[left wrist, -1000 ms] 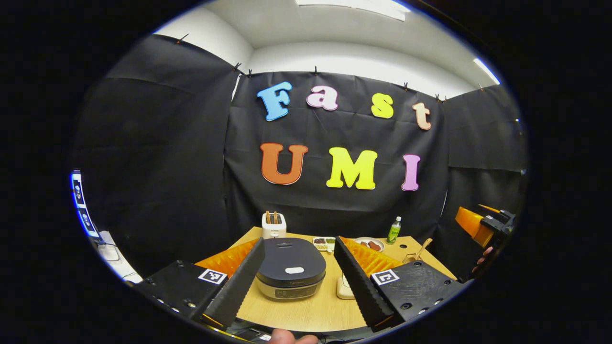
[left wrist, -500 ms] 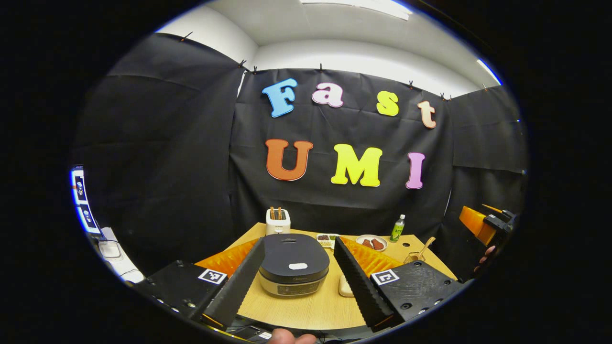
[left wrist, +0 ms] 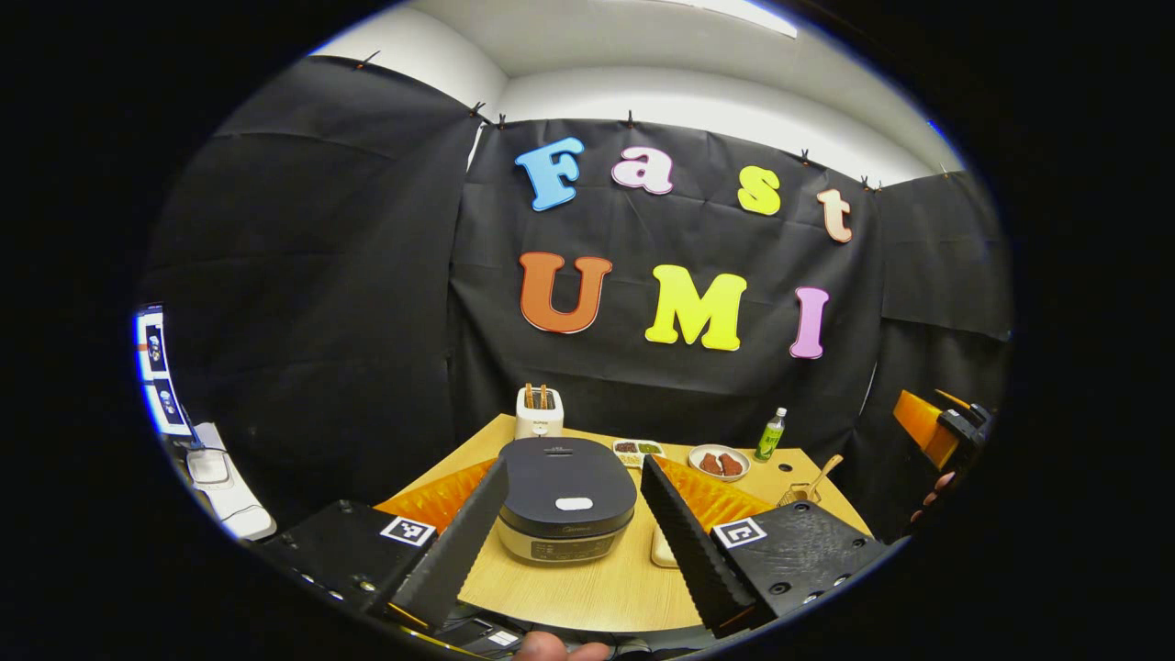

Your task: Close the left gripper, press the button to open the rice cooker; take a wooden spoon from the chopstick holder with the right hand, scoop a spoonful of rice and pour it into the rice cooker, then put the wooden spoon back into the chopstick holder.

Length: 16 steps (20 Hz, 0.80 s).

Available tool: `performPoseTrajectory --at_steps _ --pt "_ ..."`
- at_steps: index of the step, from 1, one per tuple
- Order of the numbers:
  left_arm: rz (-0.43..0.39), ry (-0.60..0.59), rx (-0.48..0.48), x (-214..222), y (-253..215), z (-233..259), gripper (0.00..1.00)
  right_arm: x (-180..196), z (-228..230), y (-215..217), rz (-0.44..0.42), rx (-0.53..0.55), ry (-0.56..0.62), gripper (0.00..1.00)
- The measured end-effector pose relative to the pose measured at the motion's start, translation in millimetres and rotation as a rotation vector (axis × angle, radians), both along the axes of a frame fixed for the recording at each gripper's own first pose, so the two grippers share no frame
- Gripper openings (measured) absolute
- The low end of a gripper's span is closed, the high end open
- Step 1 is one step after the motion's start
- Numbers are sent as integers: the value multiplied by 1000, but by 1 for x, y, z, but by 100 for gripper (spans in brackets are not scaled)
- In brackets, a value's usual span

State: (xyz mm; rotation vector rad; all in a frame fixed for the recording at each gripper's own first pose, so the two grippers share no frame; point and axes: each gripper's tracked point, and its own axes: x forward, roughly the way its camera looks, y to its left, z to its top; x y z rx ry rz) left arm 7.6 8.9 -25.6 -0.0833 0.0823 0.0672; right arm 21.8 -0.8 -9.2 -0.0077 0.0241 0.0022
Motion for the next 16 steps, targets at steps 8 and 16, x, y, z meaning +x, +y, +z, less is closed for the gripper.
performPoseTrajectory --at_steps 8,16 --pt "-33 190 -33 44 -24 -34 95 55 -2 -19 20 3 32 100" --pt "-20 462 -53 98 -28 -85 90 110 -15 -66 22 -3 23 100"
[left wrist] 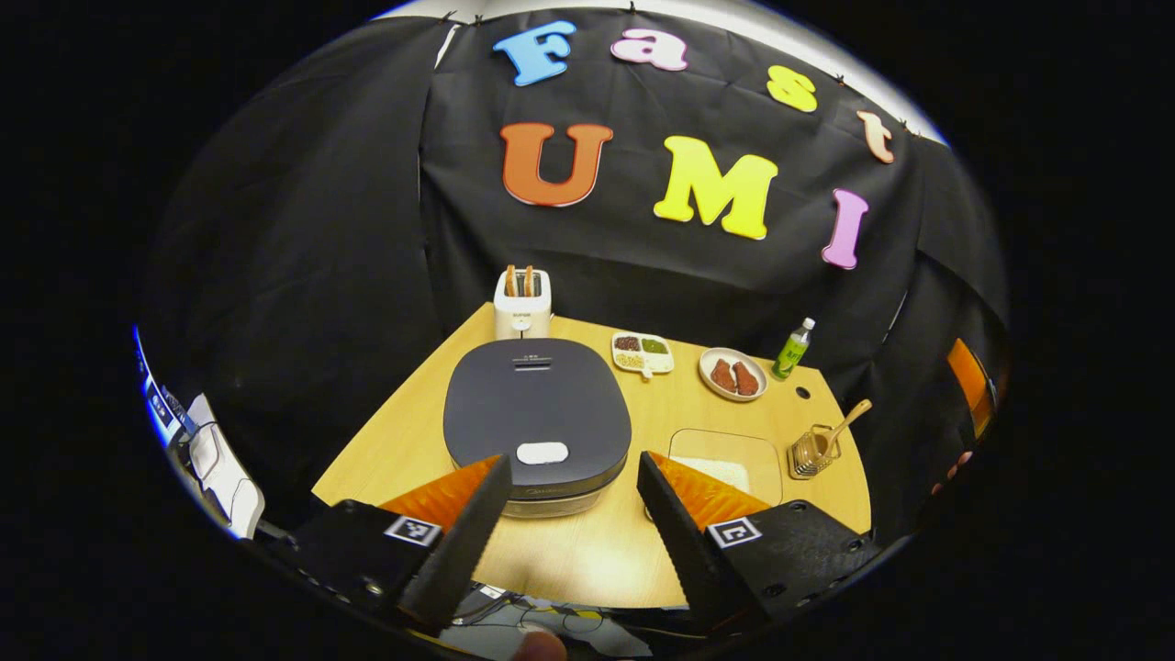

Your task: Close the left gripper, press the button to open the rice cooker; take a wooden spoon from the chopstick holder with the right hand, scoop a spoonful of rice and pour it into the rice cooker, then put the wooden spoon back into the chopstick holder.

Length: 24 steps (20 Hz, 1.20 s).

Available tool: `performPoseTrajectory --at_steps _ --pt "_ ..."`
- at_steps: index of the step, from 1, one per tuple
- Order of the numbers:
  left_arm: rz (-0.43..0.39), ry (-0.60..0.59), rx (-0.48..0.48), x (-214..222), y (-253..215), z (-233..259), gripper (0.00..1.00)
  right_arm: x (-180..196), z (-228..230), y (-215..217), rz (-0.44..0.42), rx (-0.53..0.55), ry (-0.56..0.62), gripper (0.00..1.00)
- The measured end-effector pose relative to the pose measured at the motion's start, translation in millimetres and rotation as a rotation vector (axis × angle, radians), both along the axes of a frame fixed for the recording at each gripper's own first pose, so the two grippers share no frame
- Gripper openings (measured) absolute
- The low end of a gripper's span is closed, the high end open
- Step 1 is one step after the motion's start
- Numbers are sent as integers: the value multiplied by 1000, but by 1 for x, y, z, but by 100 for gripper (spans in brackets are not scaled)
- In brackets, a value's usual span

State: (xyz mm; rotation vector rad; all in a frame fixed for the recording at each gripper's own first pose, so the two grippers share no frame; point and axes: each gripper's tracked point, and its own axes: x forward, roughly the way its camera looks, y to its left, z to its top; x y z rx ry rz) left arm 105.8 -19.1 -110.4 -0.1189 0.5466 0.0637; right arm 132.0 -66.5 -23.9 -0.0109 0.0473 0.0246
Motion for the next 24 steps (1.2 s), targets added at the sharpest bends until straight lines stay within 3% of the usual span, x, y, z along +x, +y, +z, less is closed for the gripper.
performPoseTrajectory --at_steps 1,2,3,4,6,7,9,10,11,12,24 --pt "4 21 -2 10 -1 -2 83 5 -4 -5 2 -7 -2 100" --pt "9 40 7 19 3 -7 68 11 -10 -9 9 -7 6 100" --pt "10 61 14 23 5 -13 63 16 -16 -12 17 1 21 100" --pt "13 83 19 29 7 -16 47 20 -21 -17 22 14 37 100" --pt "5 127 14 38 9 -26 37 29 -27 -32 4 28 47 100" --pt "18 150 25 37 16 -25 36 32 -33 -40 -9 34 56 100" --pt "23 202 -10 48 19 -41 11 37 -45 -51 -27 61 76 100" --pt "15 232 -24 48 19 -44 7 39 -51 -56 -34 74 90 100" --pt "22 240 -42 56 22 -57 7 41 -57 -60 -42 79 102 100" --pt "26 260 -58 66 23 -62 0 42 -60 -64 -47 80 108 100" --pt "28 362 -75 73 29 -94 0 43 -81 -96 -134 83 164 100"
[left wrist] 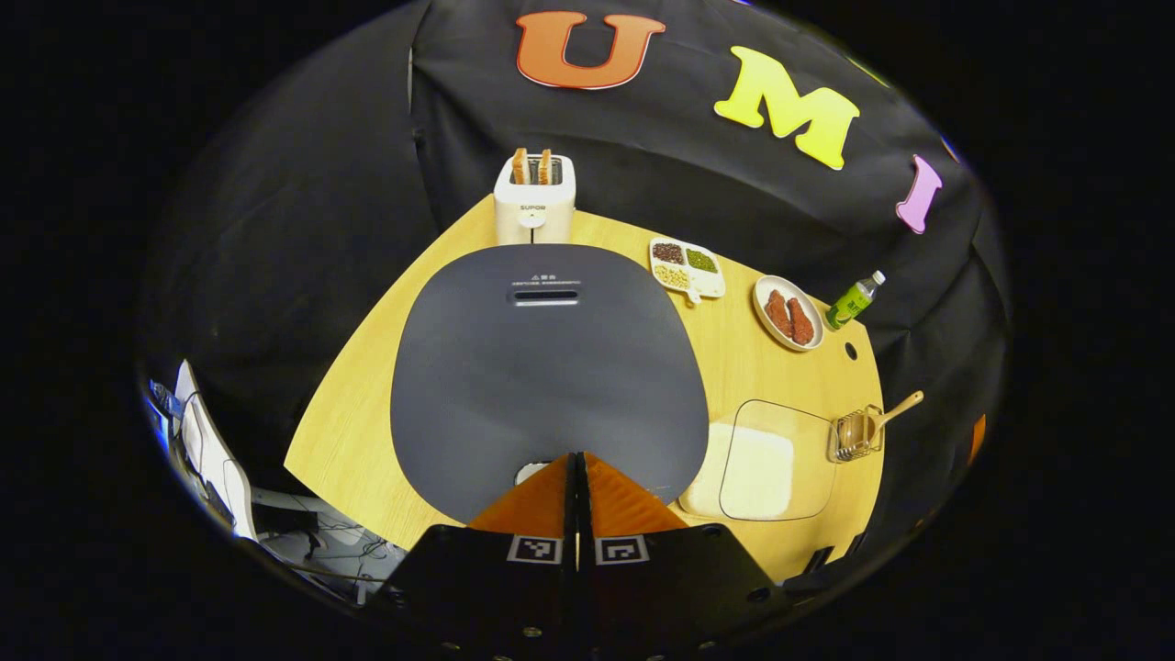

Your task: Close the left gripper, press the button to open the rice cooker; take a wooden spoon from the chopstick holder with the right hand, scoop a spoonful of rice and pour it into the rice cooker, then put the wooden spoon back into the chopstick holder.

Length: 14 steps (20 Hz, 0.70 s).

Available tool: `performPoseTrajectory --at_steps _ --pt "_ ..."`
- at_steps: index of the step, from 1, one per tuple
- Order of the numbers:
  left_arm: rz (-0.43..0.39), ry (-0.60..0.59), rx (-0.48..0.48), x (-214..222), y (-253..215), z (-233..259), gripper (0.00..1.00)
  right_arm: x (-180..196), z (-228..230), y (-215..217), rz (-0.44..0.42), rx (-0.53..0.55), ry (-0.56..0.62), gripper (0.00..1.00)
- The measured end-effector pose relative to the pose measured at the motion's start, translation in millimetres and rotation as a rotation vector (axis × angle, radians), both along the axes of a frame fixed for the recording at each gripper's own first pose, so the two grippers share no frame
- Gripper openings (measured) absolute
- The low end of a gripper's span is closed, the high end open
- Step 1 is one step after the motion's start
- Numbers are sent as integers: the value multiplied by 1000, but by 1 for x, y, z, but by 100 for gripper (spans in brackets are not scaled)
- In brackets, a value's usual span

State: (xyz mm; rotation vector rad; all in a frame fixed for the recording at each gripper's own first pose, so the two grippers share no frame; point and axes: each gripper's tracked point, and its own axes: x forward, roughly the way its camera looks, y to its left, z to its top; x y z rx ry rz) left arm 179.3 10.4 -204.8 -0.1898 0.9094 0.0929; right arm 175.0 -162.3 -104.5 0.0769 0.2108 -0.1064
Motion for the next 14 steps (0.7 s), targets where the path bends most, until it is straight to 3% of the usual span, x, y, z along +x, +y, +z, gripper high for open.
performPoseTrajectory --at_steps 3,6,8,14 --pt "-11 6 4 -2 1 -4 0 -1 -3 0 -8 5 6 100" --pt "49 32 -24 -6 1 -11 0 -3 -12 2 -11 9 24 100" --pt "40 60 7 -9 3 -16 0 -5 -18 7 -1 12 43 100" --pt "21 -41 42 -5 1 -4 0 -7 0 7 17 -1 13 100"
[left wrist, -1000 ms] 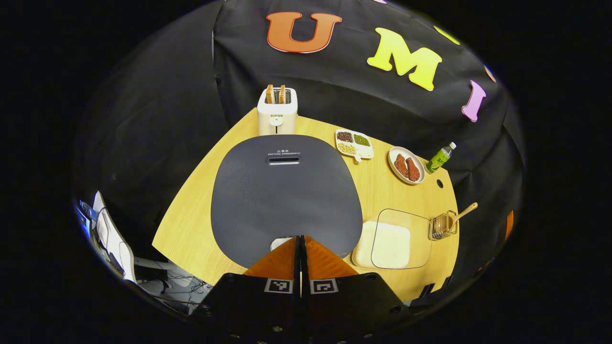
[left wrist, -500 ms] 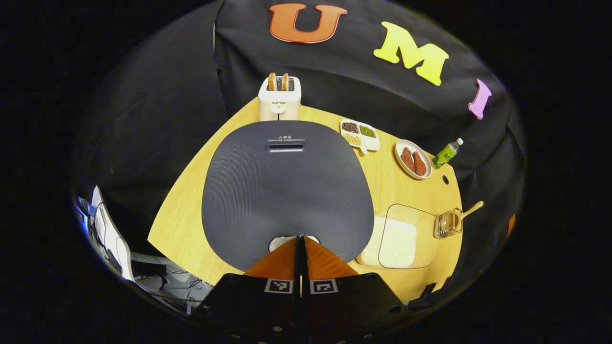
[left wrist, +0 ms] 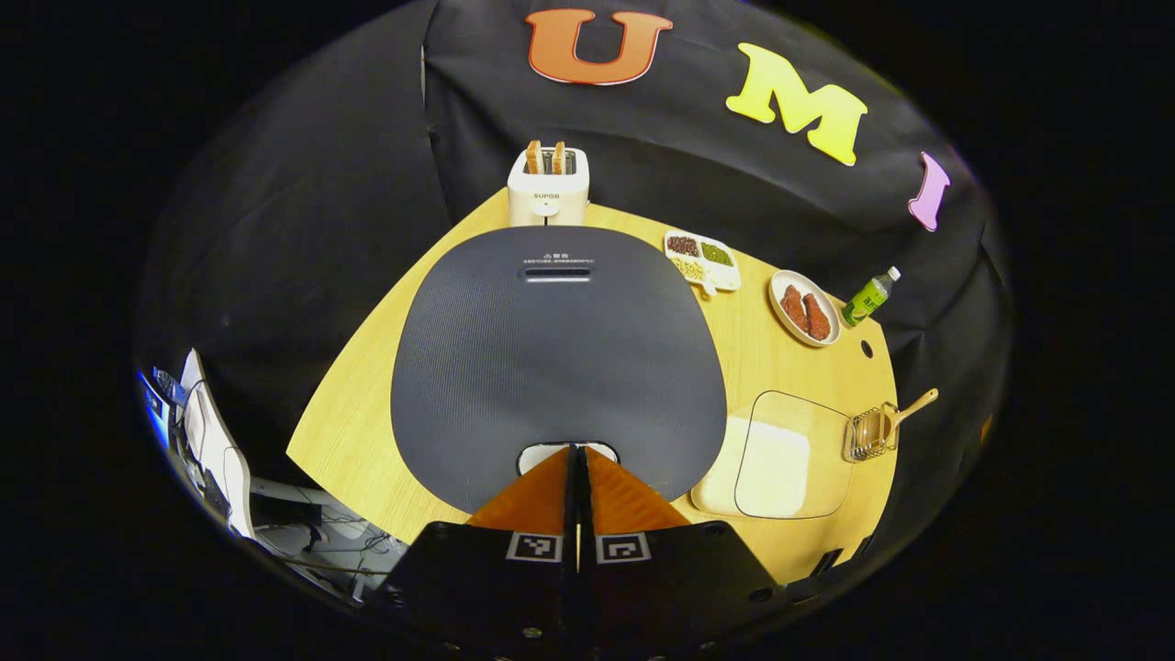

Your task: Close the left gripper, press the button to open the rice cooker; take a wooden spoon from the chopstick holder with the right hand, scoop a spoonful of rice and pour it into the rice cooker, then put the wooden spoon back into the chopstick holder.

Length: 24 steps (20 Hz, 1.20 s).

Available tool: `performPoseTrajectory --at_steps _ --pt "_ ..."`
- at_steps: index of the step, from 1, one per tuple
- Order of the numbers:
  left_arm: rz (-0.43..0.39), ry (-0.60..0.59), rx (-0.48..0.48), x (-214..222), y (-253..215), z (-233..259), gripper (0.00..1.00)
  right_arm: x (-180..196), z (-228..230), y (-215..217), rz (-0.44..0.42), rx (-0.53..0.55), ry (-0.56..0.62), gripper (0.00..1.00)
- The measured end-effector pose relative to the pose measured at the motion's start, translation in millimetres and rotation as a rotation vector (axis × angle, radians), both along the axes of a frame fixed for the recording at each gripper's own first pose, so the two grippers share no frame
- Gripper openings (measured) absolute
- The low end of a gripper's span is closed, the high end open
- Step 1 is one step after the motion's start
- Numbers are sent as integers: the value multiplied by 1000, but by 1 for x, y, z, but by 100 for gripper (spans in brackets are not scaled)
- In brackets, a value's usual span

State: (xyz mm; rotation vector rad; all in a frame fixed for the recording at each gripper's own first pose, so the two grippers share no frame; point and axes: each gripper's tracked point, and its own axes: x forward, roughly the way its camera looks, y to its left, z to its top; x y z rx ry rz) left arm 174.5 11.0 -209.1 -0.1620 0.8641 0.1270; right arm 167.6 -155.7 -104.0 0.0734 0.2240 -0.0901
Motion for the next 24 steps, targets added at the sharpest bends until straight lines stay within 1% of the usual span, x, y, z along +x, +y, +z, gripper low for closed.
performPoseTrajectory --at_steps 2,3,5,8,9,10,12,13,14,15,18,20,24 --pt "6 -46 24 -4 3 15 0 -2 6 -4 -2 -4 -13 100" --pt "7 -91 45 0 2 29 0 -3 6 -5 0 -4 -13 100" --pt "-3 -202 94 10 3 63 0 -4 9 -8 0 -16 -18 100" --pt "1 -363 102 22 -3 123 0 -11 15 -13 0 -35 -28 100" --pt "4 -430 98 29 -6 147 0 -12 18 -16 -1 -43 -33 100" --pt "5 -469 70 34 -11 164 0 -15 19 -20 -6 -49 -37 100" --pt "-20 -520 -22 30 -32 184 0 -18 23 -26 -19 -50 -44 100" --pt "-39 -543 -46 28 -41 191 4 -20 25 -30 -27 -49 -48 100" --pt "-55 -565 -48 25 -46 196 13 -22 26 -33 -34 -48 -51 100" --pt "-73 -585 -36 21 -50 199 11 -23 26 -37 -41 -47 -49 100" --pt "-82 -650 59 14 -50 211 98 -26 25 -45 -60 -42 -44 100" --pt "-89 -709 115 7 -49 221 94 -27 23 -49 -68 -43 -40 100" --pt "-91 -769 132 -8 -51 229 95 -22 2 -49 -64 -34 8 100"
